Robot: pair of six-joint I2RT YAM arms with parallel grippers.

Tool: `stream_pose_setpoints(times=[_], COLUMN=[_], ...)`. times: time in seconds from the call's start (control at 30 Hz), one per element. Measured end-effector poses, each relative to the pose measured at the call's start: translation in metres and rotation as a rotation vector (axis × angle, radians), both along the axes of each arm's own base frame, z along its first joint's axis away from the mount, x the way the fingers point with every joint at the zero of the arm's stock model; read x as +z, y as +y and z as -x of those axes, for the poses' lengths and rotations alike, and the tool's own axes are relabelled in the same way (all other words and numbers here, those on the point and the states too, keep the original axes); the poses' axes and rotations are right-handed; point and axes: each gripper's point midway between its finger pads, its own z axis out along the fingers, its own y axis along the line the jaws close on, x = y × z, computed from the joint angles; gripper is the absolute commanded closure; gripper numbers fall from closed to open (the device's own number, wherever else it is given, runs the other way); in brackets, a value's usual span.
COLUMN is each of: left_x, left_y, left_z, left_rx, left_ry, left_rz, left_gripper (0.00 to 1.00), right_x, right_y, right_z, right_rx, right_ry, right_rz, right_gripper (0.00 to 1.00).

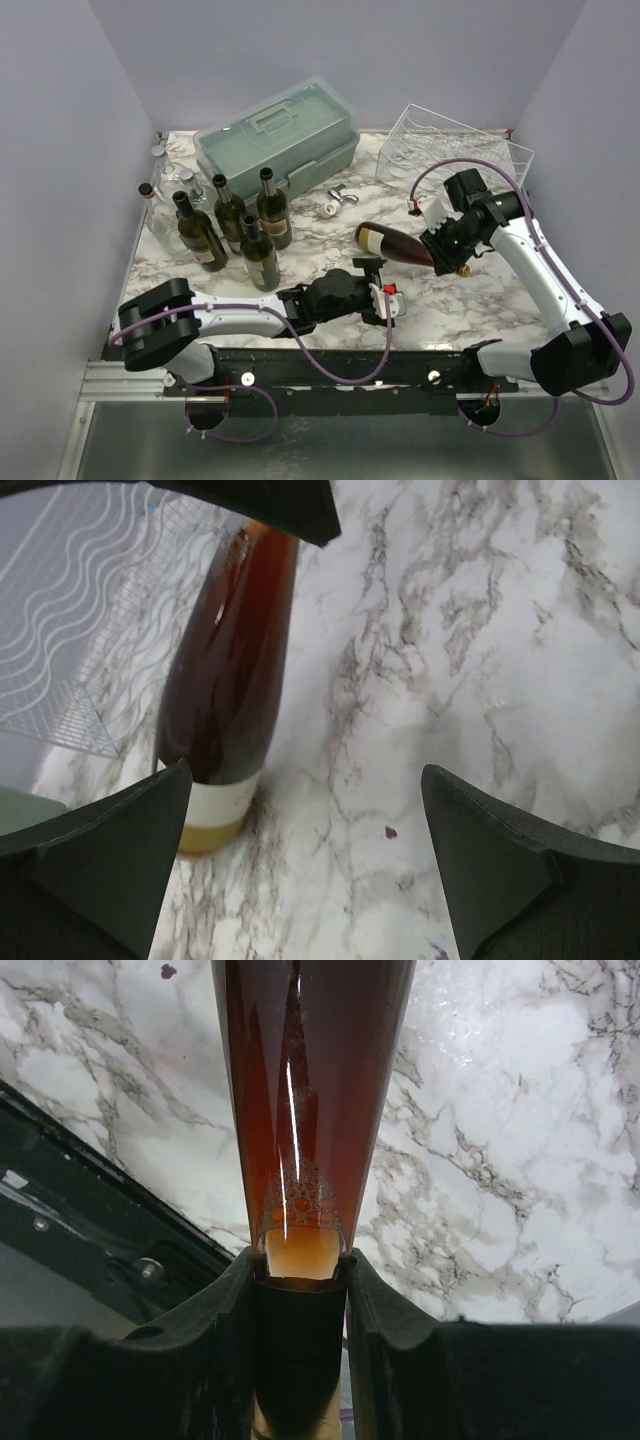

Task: Take the wine bottle off the wine rack
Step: Place the wine bottle at the center of the board.

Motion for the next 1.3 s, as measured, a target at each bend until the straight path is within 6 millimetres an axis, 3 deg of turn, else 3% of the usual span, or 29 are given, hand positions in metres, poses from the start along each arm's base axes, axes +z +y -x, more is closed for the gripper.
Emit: stream_pose_setpoints(times=[0.2,0.5,0.73,0.93,1.07,1.13,1.2,1.3], left_x=[-0.001,0.014,-0.002,-0.014,-0.014,-0.013,-0.012,-0.011], left_y=[-0.032,-0.059,-0.068,-0.070,-0.072,-0.072,-0.072,-0.072], left_z=[-0.026,-0.060,-0.072,-0.076,-0.075,-0.075,-0.075,-0.075], left_rx=[0.026,0.059,0.059,0.057,0.047,0.040,0.042,0.043], left_ry=[-0.130,-0.186,-0.162,-0.130,-0.110,-0.120,-0.113,-0.108], left_rz=[0.036,0.113,0.104,0.094,0.105,0.102,0.113,0.118], left_gripper=[0.01,0.01,0.05,0.23,0.47,0.68,0.81,0.89], right_x=[0.002,0.007,0.017,0.021,0.022,0.024,0.026,0.027], right_y=[0.001,0.007,0.012,0.016,0.017,0.018,0.018,0.019], right_z=[0.012,0.020,0.020,0.023,0.025,0.024,0.023,0.023], right_rx=[0.017,0.028,0.037,0.043,0.046,0.047,0.047,0.048], right_ry=[0.032,0.061,0.053,0.062,0.070,0.064,0.059,0.057], right_rz=[-0.017,-0.051,-0.083,-0.102,-0.113,-0.116,-0.118,-0.120], right_gripper=[1.00,1.00,1.00,1.00,1.00,1.00,1.00,0.92])
